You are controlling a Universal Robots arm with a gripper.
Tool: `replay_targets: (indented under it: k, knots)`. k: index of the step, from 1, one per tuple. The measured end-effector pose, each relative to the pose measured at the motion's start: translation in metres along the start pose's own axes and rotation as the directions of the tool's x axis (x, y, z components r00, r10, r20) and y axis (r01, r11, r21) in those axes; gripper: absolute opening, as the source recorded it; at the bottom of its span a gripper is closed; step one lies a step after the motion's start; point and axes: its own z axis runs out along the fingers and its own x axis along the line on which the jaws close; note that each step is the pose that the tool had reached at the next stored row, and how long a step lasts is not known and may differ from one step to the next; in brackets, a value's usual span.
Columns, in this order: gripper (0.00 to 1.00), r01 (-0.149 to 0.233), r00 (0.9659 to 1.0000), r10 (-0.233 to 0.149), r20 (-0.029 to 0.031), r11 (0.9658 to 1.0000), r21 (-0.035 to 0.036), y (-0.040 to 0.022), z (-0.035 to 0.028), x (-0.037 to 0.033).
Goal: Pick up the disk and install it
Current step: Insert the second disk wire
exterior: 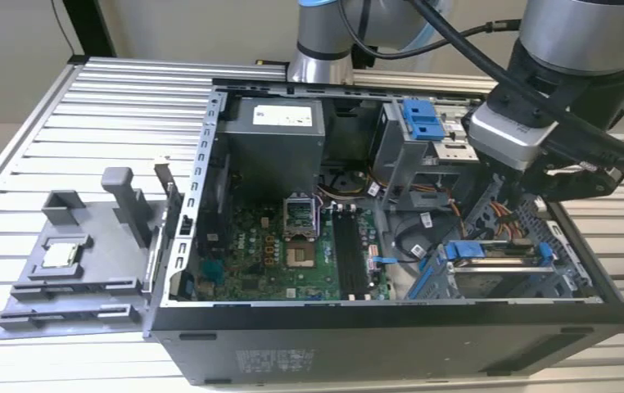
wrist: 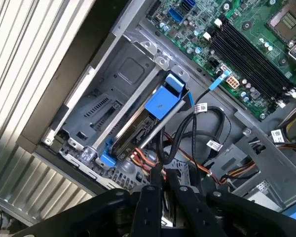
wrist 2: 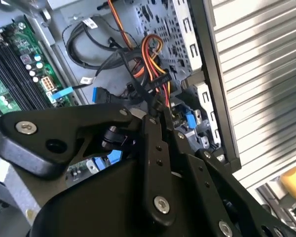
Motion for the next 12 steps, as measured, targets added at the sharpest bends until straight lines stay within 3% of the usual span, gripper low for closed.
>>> replay_targets:
  k: [9,12]
  knots:
    - [0.0,-0.092,0.9954,0.092,-0.0272,0.9957,-0.0105,0.0015,0.001,0.0016]
    - [0.0,-0.098,0.9948,0.098,-0.0289,0.9951,-0.011,0.0018,0.001,0.0021]
